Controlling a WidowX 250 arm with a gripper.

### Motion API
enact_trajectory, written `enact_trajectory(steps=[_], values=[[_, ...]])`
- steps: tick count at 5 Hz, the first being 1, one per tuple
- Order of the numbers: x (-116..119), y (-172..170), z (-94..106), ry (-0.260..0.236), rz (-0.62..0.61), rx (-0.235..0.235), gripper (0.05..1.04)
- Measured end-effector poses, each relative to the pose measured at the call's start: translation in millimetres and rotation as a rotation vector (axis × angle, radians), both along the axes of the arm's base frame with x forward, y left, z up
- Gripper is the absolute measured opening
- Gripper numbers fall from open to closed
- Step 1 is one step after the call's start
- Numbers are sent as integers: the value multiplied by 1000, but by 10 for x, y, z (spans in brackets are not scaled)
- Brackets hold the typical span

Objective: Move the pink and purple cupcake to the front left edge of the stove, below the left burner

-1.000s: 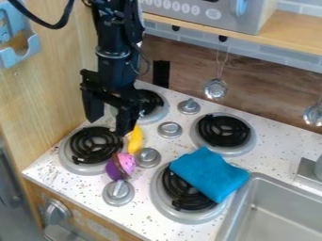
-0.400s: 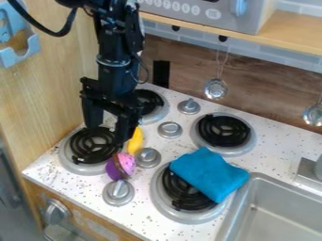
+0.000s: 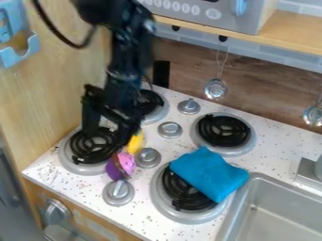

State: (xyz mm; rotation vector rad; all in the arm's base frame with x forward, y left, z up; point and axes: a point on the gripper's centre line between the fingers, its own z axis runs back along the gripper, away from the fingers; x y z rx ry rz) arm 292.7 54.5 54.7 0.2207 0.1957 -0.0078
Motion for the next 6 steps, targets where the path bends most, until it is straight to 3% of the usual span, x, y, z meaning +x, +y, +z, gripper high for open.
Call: enact_trajectory(steps=[1,2,3,6], values=[[154,-43,-113,46,-60,84,998],[262,-2,-274,103,-111,222,998],[342,-35,-291,107,-191,211,998],[395,147,-643,270,-305,-13,998]])
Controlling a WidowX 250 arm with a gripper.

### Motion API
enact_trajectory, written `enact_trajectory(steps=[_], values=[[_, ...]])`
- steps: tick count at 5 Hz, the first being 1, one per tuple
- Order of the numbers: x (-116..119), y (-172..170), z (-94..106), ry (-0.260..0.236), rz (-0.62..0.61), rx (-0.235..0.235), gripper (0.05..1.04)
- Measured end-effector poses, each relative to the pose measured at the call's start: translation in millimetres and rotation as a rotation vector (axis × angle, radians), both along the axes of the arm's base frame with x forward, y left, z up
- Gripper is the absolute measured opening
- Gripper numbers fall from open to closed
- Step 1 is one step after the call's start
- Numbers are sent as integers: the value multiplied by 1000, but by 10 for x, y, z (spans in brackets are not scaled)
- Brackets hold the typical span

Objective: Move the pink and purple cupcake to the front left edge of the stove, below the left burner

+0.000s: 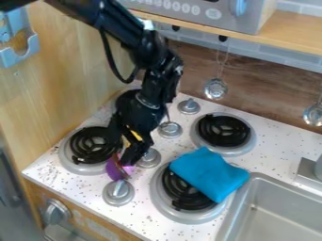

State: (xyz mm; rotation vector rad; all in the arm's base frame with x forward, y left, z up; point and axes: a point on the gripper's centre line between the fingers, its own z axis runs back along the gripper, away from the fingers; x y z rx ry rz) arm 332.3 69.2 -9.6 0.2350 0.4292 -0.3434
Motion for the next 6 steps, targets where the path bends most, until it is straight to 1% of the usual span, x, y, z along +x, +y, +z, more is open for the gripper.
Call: enact_trajectory(steps=[1,2,4,5,6], values=[[-2,5,-78,22,-8,-61,998],[8,-14,-168,37,-10,-82,998],[85,28,-299,33,0,-43,998],[116,57,-338,31,-1,-11,998],[127,45,-356,42,-6,4,956]])
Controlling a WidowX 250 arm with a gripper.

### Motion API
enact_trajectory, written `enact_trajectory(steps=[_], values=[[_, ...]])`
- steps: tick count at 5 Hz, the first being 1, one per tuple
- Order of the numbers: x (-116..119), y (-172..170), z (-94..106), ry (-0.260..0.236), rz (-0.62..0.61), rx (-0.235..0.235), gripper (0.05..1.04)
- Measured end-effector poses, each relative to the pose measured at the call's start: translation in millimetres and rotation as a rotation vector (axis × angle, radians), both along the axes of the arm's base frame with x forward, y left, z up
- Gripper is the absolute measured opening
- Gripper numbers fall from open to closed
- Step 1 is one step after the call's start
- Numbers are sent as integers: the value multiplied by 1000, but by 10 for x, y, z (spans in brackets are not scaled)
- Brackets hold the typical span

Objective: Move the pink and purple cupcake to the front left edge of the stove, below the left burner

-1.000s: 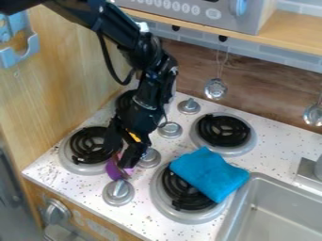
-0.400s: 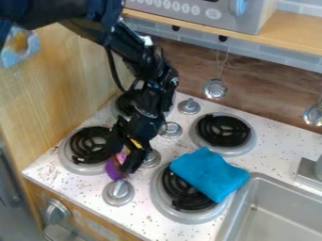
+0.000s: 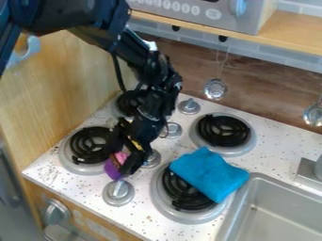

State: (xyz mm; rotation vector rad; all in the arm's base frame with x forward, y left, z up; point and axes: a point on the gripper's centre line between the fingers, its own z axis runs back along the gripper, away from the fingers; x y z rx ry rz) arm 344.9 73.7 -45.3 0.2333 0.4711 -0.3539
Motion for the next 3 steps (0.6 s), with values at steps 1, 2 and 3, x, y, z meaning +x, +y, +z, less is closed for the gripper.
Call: enact_trajectory(steps=[1,2,3], values=[[-2,1,2,12,53,34,929],[-52,-5,-12,14,58,81,929],[-81,-19,14,-31,46,70,929]])
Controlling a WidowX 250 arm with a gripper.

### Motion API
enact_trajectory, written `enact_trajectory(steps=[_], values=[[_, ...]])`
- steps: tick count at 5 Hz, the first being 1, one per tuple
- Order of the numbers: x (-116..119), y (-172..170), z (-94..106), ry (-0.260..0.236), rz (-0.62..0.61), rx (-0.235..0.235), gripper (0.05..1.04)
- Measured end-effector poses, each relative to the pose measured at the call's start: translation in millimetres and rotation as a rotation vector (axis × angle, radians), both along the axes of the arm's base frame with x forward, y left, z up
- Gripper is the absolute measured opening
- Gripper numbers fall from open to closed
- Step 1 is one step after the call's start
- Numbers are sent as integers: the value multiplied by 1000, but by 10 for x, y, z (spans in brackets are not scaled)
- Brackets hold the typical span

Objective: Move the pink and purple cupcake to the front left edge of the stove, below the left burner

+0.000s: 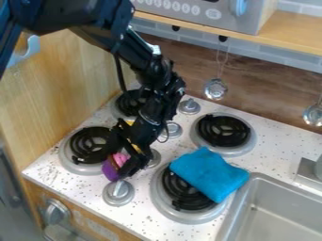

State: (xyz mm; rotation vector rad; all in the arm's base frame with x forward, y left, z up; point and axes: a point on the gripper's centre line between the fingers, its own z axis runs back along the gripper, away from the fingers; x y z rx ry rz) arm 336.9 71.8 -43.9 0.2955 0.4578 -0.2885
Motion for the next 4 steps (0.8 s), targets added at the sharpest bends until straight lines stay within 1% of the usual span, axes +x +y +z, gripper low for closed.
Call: enact_trajectory(steps=[1,2,3,4], values=[[-96,-15,112,-97,8,-58,909],[-235,-35,321,-236,2,-168,851],[-326,-104,465,-323,-22,-230,851],[-422,1,436,-387,7,-282,851]])
